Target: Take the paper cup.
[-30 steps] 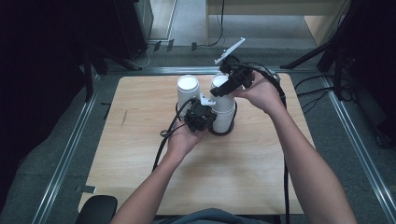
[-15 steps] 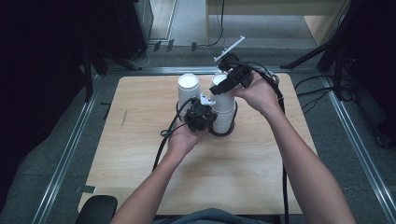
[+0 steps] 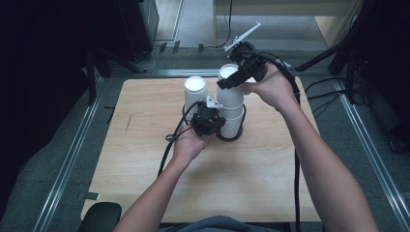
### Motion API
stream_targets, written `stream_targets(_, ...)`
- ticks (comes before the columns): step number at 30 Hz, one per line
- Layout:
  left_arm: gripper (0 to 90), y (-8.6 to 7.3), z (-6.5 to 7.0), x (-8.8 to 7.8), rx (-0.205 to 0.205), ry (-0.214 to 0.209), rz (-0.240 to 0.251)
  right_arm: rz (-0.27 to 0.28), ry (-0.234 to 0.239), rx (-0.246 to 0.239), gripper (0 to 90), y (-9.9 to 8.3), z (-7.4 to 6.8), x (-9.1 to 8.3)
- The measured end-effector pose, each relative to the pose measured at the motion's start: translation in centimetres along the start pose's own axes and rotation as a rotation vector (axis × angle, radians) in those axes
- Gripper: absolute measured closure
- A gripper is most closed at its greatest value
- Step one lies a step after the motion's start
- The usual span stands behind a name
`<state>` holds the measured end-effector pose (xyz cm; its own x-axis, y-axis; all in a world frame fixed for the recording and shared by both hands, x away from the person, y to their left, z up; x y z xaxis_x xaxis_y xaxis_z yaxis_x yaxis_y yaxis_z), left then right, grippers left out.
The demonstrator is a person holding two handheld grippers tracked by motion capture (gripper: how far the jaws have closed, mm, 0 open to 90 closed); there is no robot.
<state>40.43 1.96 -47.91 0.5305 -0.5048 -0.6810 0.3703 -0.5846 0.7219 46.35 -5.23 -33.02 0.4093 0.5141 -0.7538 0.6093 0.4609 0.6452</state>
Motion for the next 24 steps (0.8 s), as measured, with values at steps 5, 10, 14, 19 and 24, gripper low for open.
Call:
stream_targets(5, 83.3, -0.1, -0.1, -0.1, -0.005, -0.021, 0.006, 0.032, 0.011, -0.015, 25.9, 0.9, -0.3, -2.0)
stream_targets(10, 78.7, -0.1, -0.1, -0.3, -0.004, -0.047, 0.016, 0.047, 0.021, -0.032, 25.9, 1.3, -0.5, -4.0)
stream_targets(14, 76.9, -0.1, -0.2, -0.7, -0.013, -0.063, 0.025, 0.070, 0.047, -0.034, 25.9, 1.6, -0.7, -5.7)
stream_targets(19, 73.2, -0.1, -0.2, -1.4, -0.013, -0.102, 0.038, 0.068, 0.062, -0.057, 25.9, 1.0, -1.1, -7.6)
stream_targets(24, 70.4, -0.1, -0.1, -2.1, 0.003, -0.122, 0.037, 0.068, 0.079, -0.067, 25.8, -0.2, -1.4, -9.3)
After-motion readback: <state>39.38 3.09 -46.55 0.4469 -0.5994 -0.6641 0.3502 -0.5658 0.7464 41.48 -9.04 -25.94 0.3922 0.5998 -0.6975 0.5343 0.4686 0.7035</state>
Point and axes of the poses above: each handheld gripper's, and its own axes: x roughly forward along the jaws, y roughly out of its top, z roughly to its right, the point moved 7 cm from there along x, roughly forward along the jaws, and after that the axes turned 15 degrees about x, right-handed, at the moved point
